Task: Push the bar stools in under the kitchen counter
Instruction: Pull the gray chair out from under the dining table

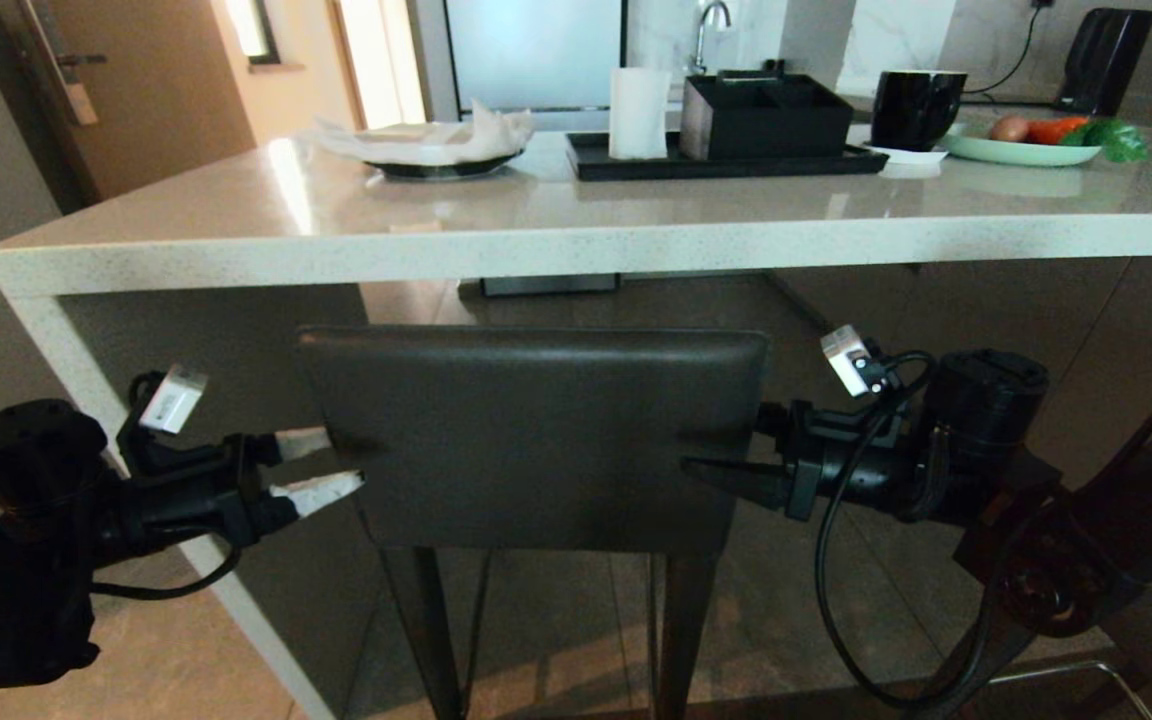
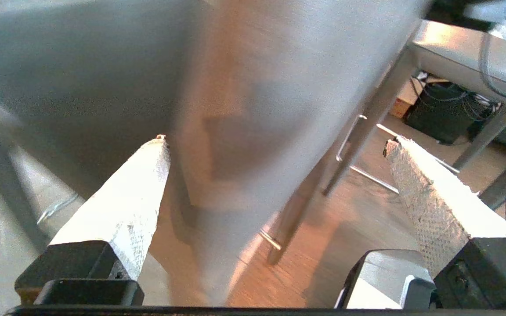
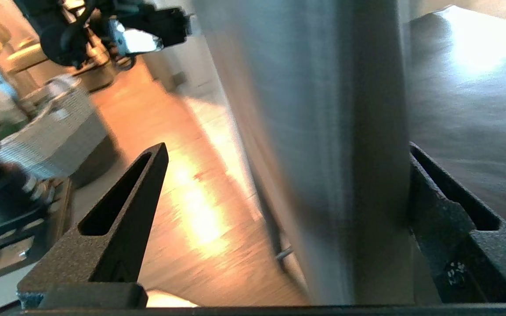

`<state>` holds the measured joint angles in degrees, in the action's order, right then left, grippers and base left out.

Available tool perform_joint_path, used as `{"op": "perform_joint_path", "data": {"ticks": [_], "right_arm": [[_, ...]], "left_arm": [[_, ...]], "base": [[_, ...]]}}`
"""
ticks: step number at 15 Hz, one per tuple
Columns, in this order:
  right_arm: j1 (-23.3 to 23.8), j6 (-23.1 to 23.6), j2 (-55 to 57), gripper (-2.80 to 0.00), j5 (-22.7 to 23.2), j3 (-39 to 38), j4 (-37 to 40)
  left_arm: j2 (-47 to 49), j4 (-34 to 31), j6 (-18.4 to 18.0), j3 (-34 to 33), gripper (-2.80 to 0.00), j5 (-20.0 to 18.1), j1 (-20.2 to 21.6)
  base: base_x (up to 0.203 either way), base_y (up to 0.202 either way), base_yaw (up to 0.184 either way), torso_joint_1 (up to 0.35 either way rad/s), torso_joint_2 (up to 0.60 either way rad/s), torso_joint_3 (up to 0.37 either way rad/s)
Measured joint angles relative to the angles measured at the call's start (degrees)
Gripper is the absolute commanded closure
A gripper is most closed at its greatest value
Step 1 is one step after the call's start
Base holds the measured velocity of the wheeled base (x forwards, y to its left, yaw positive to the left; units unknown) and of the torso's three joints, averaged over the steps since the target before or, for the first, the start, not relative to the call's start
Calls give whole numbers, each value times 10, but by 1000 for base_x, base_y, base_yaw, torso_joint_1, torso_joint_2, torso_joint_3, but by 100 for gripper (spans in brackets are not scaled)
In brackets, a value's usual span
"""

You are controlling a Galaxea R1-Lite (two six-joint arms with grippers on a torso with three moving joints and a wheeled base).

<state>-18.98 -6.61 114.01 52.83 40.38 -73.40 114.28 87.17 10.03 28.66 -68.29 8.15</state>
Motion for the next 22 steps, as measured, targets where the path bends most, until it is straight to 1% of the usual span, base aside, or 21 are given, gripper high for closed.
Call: {"op": "perform_joint_path", "data": {"ticks": [2, 3, 8, 10, 12, 14, 16, 18, 20, 22], "right_arm": [[0, -1, 1, -280, -1, 1, 2], [0, -1, 2, -280, -3, 2, 2], [1, 0, 2, -280, -3, -1, -2], [2, 0, 2, -280, -5, 0, -2], [4, -1, 2, -280, -2, 0, -3], [6, 0, 3, -280, -4, -1, -4], [8, 0, 2, -280, -11, -3, -4], [9, 0, 3, -280, -12, -4, -7], [10, 0, 5, -280, -13, -4, -7], [9, 1, 9, -280, -13, -4, -7]], "left_arm": [[-2, 1, -3, -13, -280, 4, -8], [-3, -1, -3, -19, -280, -2, -13], [-6, 0, -2, -16, -280, 0, -18], [-3, 0, -1, -9, -280, 12, -12], [11, 0, 2, 21, -280, 26, 9], [47, 0, 3, 87, -280, 27, 31], [88, 0, 16, 175, -280, 25, 42], [134, 0, 47, 281, -280, 13, 46], [186, 0, 92, 386, -280, -21, 47], [234, 0, 139, 459, -280, -62, 40]], "base": [[-196, 0, -3, 6, 3, 1], [-200, 0, -1, 2, -7, 2], [-196, 0, -2, 1, 3, 2], [-151, 0, -3, -3, 3, 2], [0, 0, 0, 0, 0, 0], [0, 0, 0, 0, 0, 0], [0, 0, 0, 0, 0, 0], [0, 0, 0, 0, 0, 0], [0, 0, 0, 0, 0, 0], [0, 0, 0, 0, 0, 0]]}}
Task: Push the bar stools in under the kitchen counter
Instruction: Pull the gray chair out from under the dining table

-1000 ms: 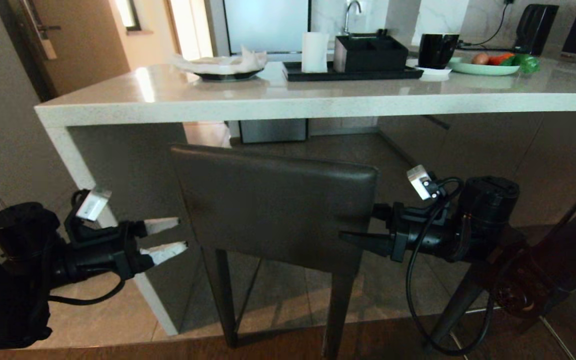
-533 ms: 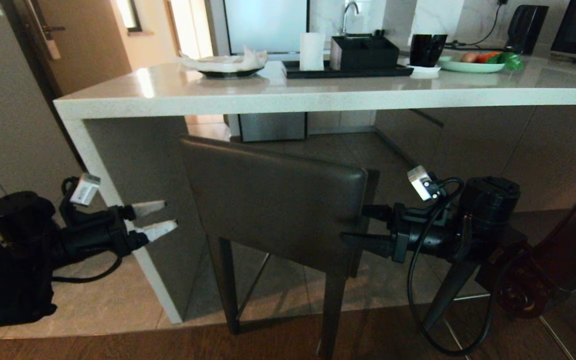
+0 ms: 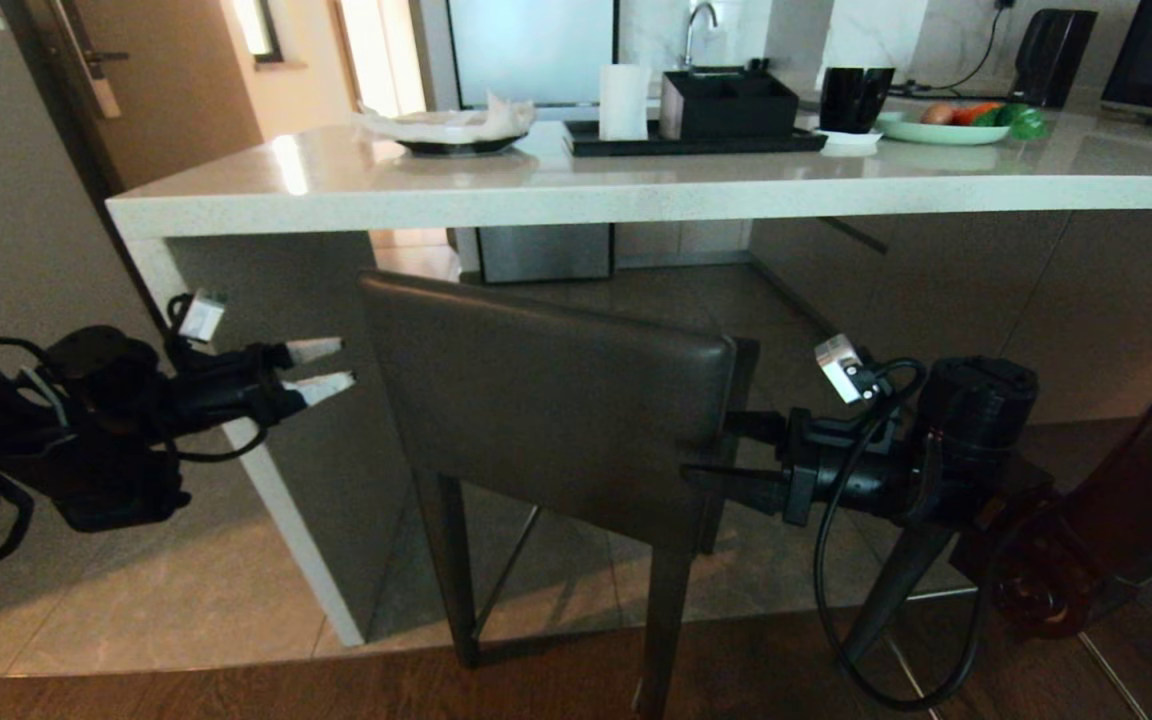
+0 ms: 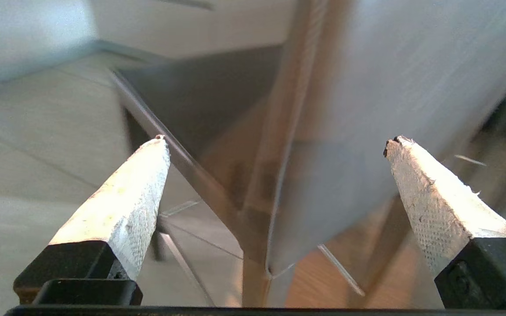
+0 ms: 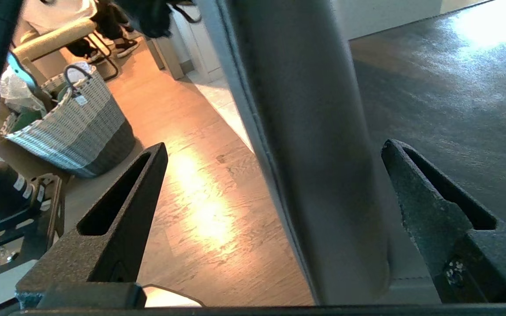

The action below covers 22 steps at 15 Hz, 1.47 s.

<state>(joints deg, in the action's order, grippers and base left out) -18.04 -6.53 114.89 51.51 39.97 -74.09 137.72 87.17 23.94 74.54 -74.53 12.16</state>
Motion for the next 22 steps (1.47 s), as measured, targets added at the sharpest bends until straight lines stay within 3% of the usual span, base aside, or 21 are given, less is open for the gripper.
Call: {"op": "perform_joint_path", "data": {"ticks": [3, 8, 11, 16, 22], "right_arm": [[-1, 0, 4, -280, 0, 1, 0], [-2, 0, 3, -280, 0, -1, -1], [-4, 0, 7, -280, -1, -1, -1], [-10, 0, 13, -280, -20, 0, -1], [-10, -3, 18, -280, -39, -3, -27]], "left_arm": [[36, 0, 17, 29, -280, -37, -24], [77, 0, 43, 92, -280, -36, -77], [76, 0, 45, 97, -280, -35, -86], [12, -1, 24, -23, -280, -34, -92], [-97, -1, -47, -224, -280, -35, -130]], "base": [[0, 0, 0, 0, 0, 0], [0, 0, 0, 0, 0, 0], [0, 0, 0, 0, 0, 0], [0, 0, 0, 0, 0, 0], [0, 0, 0, 0, 0, 0]]}}
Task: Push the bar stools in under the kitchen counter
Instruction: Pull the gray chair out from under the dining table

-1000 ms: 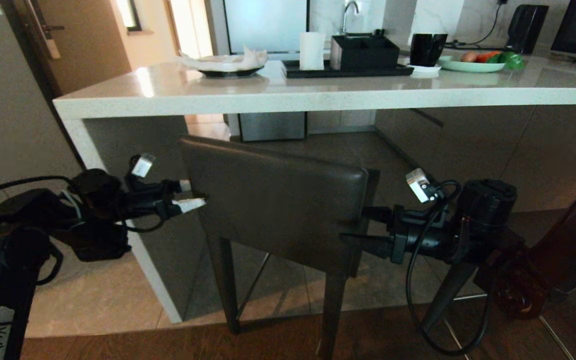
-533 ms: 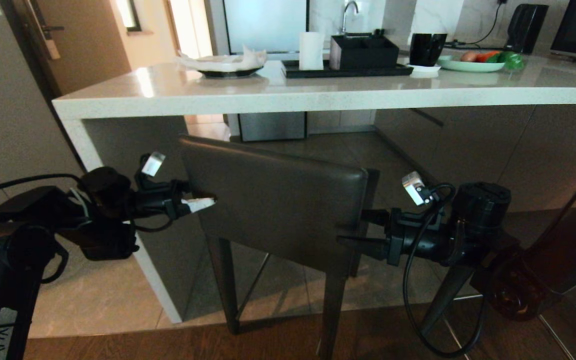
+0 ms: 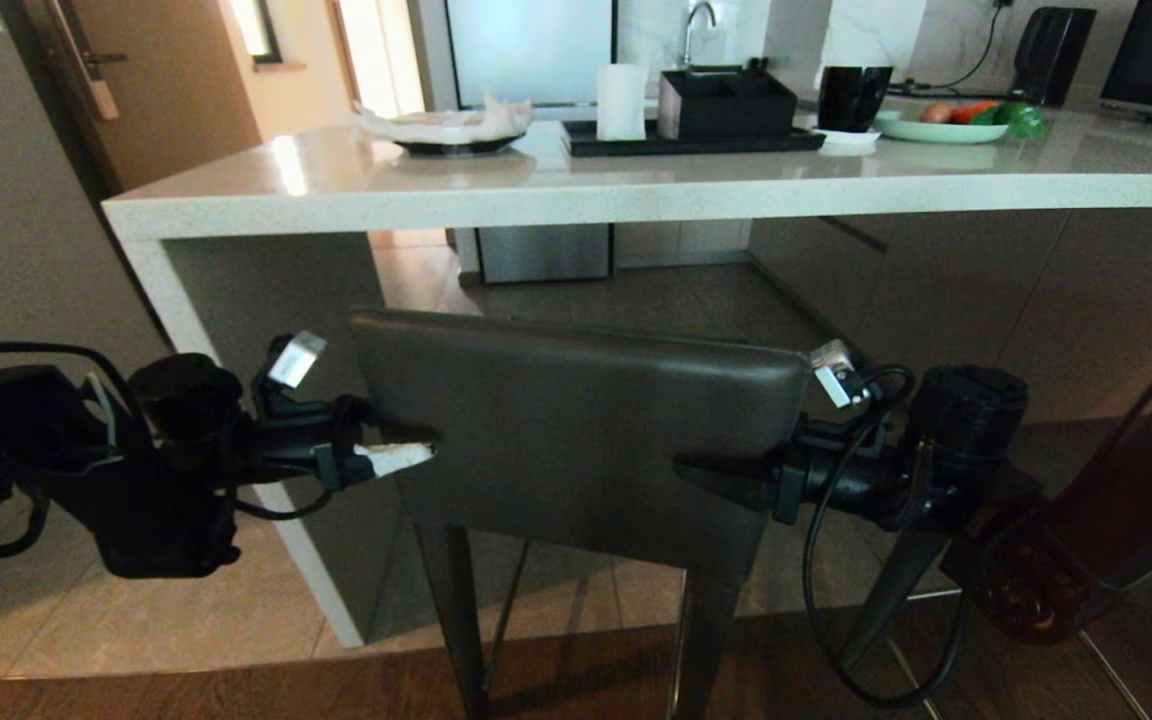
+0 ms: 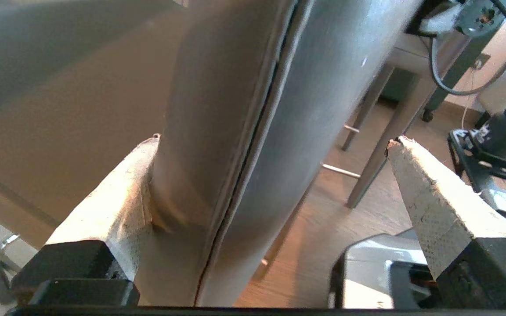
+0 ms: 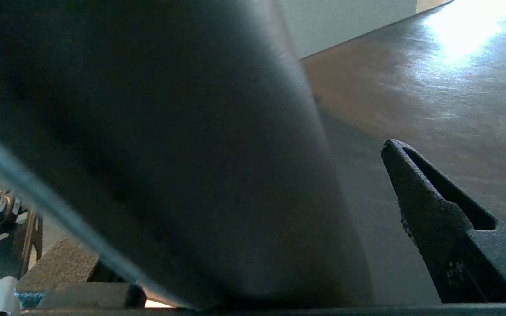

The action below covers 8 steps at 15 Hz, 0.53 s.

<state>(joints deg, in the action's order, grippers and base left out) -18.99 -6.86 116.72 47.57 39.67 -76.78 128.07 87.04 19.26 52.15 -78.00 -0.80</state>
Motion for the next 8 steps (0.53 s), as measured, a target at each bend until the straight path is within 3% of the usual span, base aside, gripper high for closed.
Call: {"op": "perform_joint_path", "data": {"ticks": [4, 8], "right_arm": [[-6, -1, -6, -280, -5, -5, 1], [-15, -1, -11, -280, -14, -22, -13]], "left_arm": [[-48, 1, -10, -62, -280, 4, -23], [-77, 2, -16, -115, -280, 18, 0]], "base": [[0, 0, 0, 0, 0, 0], [0, 0, 0, 0, 0, 0]]}}
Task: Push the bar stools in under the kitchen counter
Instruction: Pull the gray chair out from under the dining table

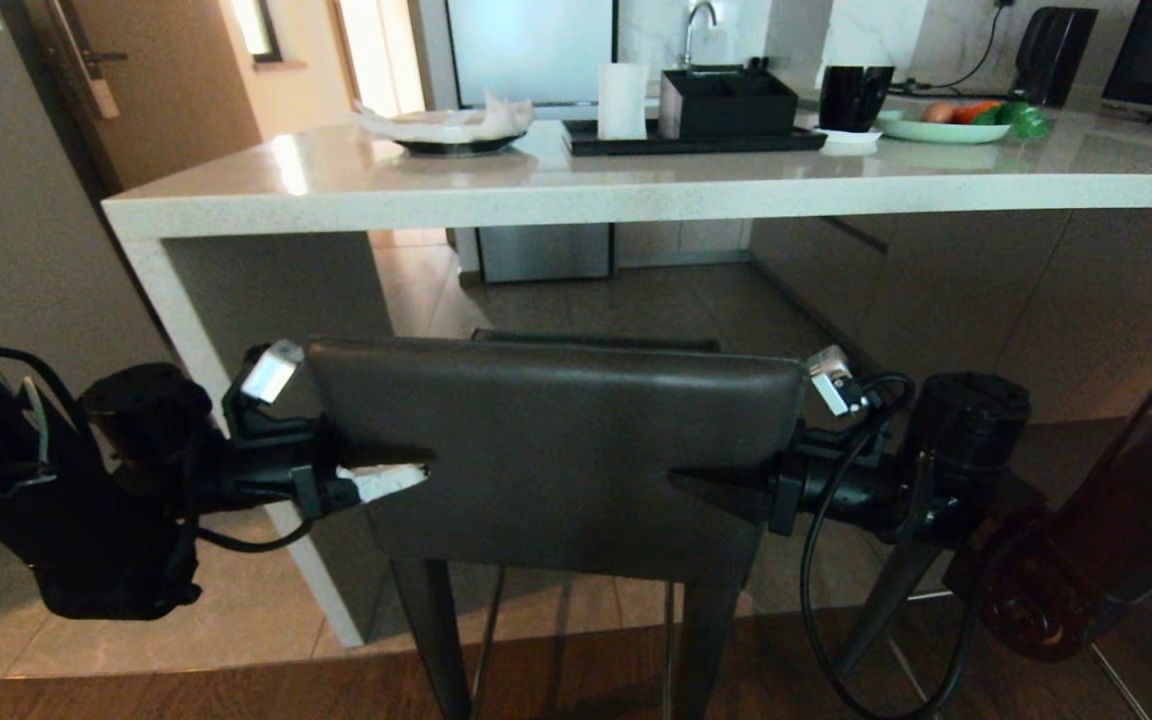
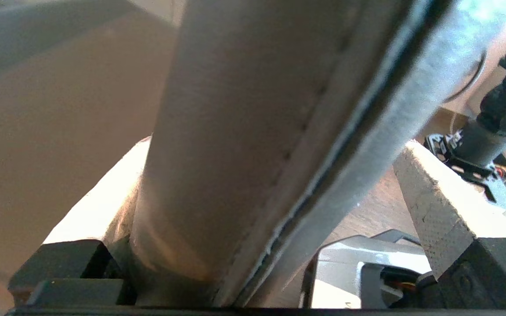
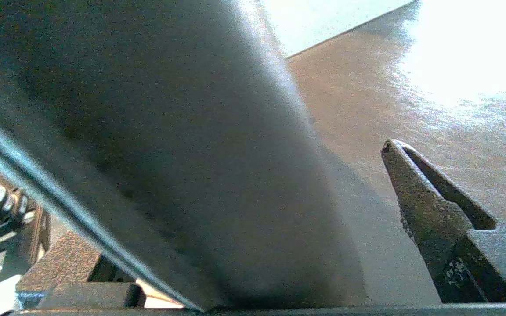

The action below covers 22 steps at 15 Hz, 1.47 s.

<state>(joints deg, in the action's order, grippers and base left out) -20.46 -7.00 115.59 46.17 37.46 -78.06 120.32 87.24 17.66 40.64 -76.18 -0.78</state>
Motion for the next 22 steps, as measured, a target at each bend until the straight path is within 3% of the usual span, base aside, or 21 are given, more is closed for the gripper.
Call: {"op": "perform_joint_path", "data": {"ticks": [7, 10, 22], "right_arm": [[-7, 0, -9, -280, -17, -16, -2], [-12, -1, -9, -280, -18, -15, -1], [-16, -1, -7, -280, -18, -12, -1]], "left_arm": [[-25, 1, -73, -91, -280, 12, 39], [-28, 1, -76, -100, -280, 14, 44], [-40, -1, -74, -106, -280, 13, 33]], "base": [[0, 0, 0, 0, 0, 0], [-80, 0, 1, 3, 3, -5], [-196, 0, 0, 1, 4, 3]]}}
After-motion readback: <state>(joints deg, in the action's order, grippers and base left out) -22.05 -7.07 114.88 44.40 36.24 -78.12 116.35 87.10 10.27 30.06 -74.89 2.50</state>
